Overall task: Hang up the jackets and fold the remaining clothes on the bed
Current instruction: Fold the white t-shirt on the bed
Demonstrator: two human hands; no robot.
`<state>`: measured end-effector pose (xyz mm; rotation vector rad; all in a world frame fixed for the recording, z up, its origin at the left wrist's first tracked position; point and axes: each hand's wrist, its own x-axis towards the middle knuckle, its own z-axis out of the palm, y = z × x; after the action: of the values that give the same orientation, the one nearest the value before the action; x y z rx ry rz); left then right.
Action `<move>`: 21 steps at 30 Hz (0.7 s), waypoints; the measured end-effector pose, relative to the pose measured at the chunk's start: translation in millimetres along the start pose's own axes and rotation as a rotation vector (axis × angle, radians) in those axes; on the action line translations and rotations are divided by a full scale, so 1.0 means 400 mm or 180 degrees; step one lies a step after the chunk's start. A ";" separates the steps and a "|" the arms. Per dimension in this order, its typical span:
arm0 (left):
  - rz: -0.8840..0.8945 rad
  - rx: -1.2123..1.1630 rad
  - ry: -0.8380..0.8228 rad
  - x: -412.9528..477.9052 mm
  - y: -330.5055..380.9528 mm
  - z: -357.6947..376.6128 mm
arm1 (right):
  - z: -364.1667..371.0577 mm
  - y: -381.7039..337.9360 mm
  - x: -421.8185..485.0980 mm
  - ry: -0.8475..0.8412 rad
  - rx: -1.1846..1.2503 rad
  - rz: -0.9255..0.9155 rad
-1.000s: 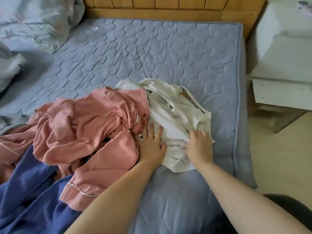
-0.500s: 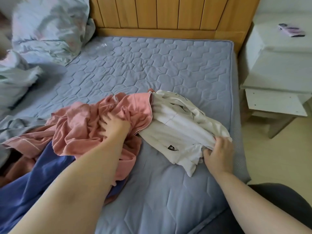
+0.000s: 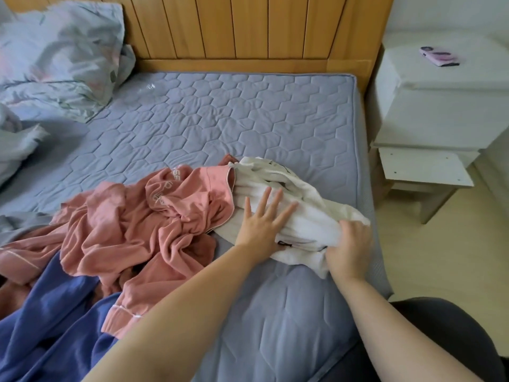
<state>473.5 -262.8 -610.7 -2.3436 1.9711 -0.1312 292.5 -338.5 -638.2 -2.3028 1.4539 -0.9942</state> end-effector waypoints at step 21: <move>-0.0768 -0.2570 -0.0224 0.230 -0.035 -0.089 | 0.043 -0.030 0.009 -0.1677 0.0751 -0.0632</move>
<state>498.9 -351.0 -572.2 -2.9635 1.9245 0.8811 313.2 -338.6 -643.0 -2.3195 0.8663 -0.5031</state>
